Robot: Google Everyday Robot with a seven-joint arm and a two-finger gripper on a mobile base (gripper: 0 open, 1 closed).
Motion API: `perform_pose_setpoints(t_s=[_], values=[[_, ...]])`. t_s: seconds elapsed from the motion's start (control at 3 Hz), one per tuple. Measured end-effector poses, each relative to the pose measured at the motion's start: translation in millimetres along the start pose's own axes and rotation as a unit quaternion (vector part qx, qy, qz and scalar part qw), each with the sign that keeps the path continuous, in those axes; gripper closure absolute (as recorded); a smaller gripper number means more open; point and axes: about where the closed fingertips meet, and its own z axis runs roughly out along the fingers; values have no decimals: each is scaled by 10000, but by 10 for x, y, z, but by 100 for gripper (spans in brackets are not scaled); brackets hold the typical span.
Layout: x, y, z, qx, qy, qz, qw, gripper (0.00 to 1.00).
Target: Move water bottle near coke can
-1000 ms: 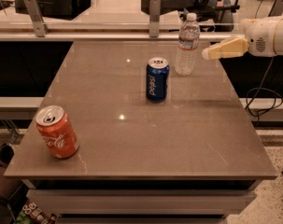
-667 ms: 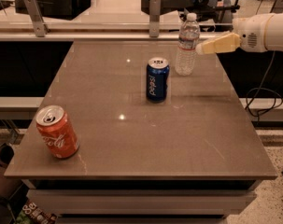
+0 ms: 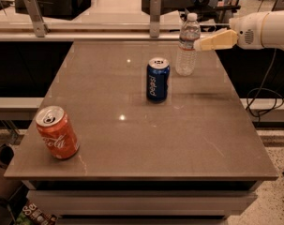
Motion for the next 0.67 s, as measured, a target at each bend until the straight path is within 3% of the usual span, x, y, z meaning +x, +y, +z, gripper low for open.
perform_pose_setpoints(t_s=[0.67], values=[[58, 33, 279, 156, -193, 224, 9994, 0]])
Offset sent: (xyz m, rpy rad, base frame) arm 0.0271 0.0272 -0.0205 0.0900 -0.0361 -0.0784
